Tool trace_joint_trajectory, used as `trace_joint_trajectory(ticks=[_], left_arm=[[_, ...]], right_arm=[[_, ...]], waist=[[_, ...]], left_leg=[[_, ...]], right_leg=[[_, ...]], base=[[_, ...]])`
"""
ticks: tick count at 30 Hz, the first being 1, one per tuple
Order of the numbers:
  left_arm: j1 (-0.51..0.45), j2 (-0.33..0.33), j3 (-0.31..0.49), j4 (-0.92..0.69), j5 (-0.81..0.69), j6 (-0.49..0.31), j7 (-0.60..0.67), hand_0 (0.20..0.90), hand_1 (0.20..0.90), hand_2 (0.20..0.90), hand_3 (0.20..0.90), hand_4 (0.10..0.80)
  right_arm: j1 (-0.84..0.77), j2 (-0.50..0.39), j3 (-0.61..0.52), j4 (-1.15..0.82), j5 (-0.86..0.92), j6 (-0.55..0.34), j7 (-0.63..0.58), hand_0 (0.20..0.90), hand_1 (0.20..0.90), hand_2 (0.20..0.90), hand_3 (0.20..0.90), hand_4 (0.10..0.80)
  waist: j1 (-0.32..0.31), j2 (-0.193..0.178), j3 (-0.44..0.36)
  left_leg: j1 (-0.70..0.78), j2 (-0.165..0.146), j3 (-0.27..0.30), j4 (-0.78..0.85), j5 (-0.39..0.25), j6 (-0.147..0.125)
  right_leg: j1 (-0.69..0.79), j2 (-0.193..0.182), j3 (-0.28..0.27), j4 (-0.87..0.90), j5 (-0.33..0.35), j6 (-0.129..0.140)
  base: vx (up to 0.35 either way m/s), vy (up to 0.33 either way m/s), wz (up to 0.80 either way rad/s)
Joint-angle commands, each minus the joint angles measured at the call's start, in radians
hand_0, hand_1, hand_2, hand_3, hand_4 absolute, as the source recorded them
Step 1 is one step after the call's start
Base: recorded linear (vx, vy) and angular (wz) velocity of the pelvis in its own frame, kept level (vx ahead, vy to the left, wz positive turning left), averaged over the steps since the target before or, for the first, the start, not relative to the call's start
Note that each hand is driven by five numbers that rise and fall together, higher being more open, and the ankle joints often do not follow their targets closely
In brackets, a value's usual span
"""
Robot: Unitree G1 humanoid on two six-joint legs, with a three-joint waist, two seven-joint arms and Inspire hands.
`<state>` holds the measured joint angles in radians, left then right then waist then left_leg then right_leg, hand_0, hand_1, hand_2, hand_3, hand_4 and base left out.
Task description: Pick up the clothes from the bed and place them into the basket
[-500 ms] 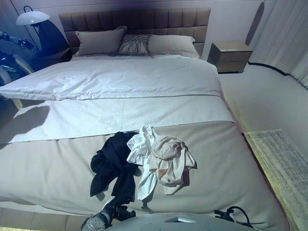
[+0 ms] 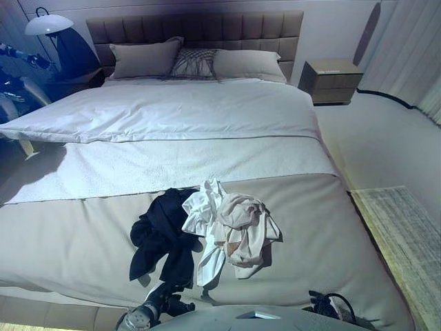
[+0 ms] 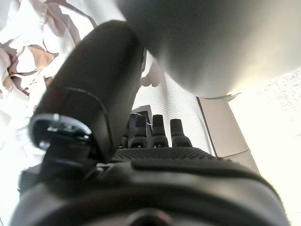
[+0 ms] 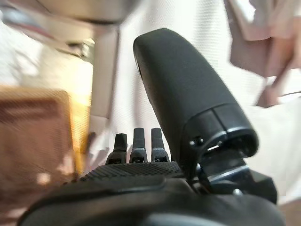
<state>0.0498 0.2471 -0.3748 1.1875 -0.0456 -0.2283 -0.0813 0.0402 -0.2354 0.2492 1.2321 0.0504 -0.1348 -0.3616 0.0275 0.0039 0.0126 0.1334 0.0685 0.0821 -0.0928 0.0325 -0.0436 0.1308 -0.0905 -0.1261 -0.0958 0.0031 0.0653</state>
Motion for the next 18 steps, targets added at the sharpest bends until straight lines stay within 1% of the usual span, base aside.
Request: trace_joint_trajectory(ticks=[1, 5, 9, 10, 12, 13, 14, 16, 18], left_arm=[[-0.059, 0.029, 0.008, 0.007, -0.017, -0.038, -0.001, 0.900, 0.900, 0.900, 0.900, 0.800], [-0.027, 0.049, 0.019, -0.008, -0.004, -0.019, 0.008, 0.900, 0.900, 0.900, 0.900, 0.800], [0.017, 0.078, 0.041, -0.025, 0.016, -0.012, 0.015, 0.900, 0.900, 0.900, 0.900, 0.800], [0.019, 0.079, 0.041, -0.027, 0.017, -0.012, 0.014, 0.900, 0.900, 0.900, 0.900, 0.800], [0.034, 0.096, 0.050, -0.040, 0.014, -0.011, 0.005, 0.900, 0.900, 0.900, 0.900, 0.800], [0.035, 0.097, 0.051, -0.041, 0.012, -0.009, 0.004, 0.900, 0.900, 0.900, 0.900, 0.800], [0.040, 0.104, 0.051, -0.051, 0.007, -0.005, 0.000, 0.900, 0.900, 0.900, 0.900, 0.800], [0.041, 0.109, 0.051, -0.052, 0.006, -0.006, -0.006, 0.900, 0.900, 0.900, 0.900, 0.800], [0.041, 0.116, 0.044, -0.051, -0.005, -0.017, -0.008, 0.900, 0.900, 0.900, 0.900, 0.800]], right_arm=[[-0.108, -0.055, 0.013, -0.055, -0.046, -0.101, -0.064, 0.900, 0.900, 0.900, 0.900, 0.800], [-0.135, -0.109, 0.019, -0.167, -0.082, -0.103, -0.059, 0.900, 0.900, 0.900, 0.900, 0.800], [-0.159, -0.176, 0.024, -0.325, -0.116, -0.086, -0.045, 0.900, 0.900, 0.900, 0.900, 0.800], [-0.161, -0.181, 0.023, -0.337, -0.111, -0.076, -0.042, 0.900, 0.900, 0.900, 0.900, 0.800], [-0.192, -0.226, 0.025, -0.412, -0.115, -0.064, -0.007, 0.900, 0.900, 0.900, 0.900, 0.800], [-0.194, -0.229, 0.025, -0.416, -0.119, -0.068, -0.002, 0.900, 0.900, 0.900, 0.900, 0.800], [-0.219, -0.256, 0.033, -0.447, -0.137, -0.068, 0.034, 0.900, 0.900, 0.900, 0.900, 0.800], [-0.239, -0.273, 0.045, -0.443, -0.140, -0.089, 0.049, 0.900, 0.900, 0.900, 0.900, 0.800], [-0.293, -0.303, 0.065, -0.417, -0.169, -0.115, 0.080, 0.900, 0.900, 0.900, 0.900, 0.800]], waist=[[0.036, -0.033, 0.038], [0.061, -0.045, 0.040], [0.085, -0.055, 0.044], [0.086, -0.055, 0.045], [0.100, -0.055, 0.051], [0.101, -0.054, 0.051], [0.110, -0.052, 0.058], [0.119, -0.051, 0.063], [0.139, -0.048, 0.078]], left_leg=[[-0.011, -0.066, -0.013, 0.006, -0.057, 0.050], [-0.012, -0.066, -0.022, 0.006, -0.059, 0.052], [-0.020, -0.070, -0.039, 0.006, -0.056, 0.049], [-0.021, -0.070, -0.040, 0.006, -0.056, 0.049], [-0.032, -0.072, -0.049, 0.006, -0.052, 0.048], [-0.033, -0.072, -0.050, 0.006, -0.051, 0.048], [-0.041, -0.073, -0.055, 0.006, -0.047, 0.048], [-0.048, -0.074, -0.062, 0.006, -0.044, 0.048], [-0.060, -0.076, -0.075, 0.006, -0.038, 0.050]], right_leg=[[0.002, 0.007, -0.074, 0.059, 0.010, 0.021], [0.007, 0.005, -0.089, 0.058, 0.010, 0.021], [0.007, 0.006, -0.102, 0.058, 0.009, 0.021], [0.007, 0.006, -0.104, 0.058, 0.009, 0.021], [-0.002, 0.005, -0.112, 0.064, 0.007, 0.020], [-0.003, 0.005, -0.112, 0.065, 0.006, 0.020], [-0.010, 0.004, -0.119, 0.072, 0.002, 0.018], [-0.017, 0.003, -0.125, 0.079, -0.001, 0.017], [-0.028, 0.002, -0.136, 0.092, -0.007, 0.013]], base=[[0.051, -0.040, 0.08], [0.078, -0.038, 0.16], [0.089, -0.024, 0.14], [0.059, -0.012, 0.14], [0.066, -0.001, 0.17], [0.071, 0.008, 0.21], [0.050, 0.008, 0.16], [0.041, 0.006, 0.13], [0.057, -0.003, 0.23]])
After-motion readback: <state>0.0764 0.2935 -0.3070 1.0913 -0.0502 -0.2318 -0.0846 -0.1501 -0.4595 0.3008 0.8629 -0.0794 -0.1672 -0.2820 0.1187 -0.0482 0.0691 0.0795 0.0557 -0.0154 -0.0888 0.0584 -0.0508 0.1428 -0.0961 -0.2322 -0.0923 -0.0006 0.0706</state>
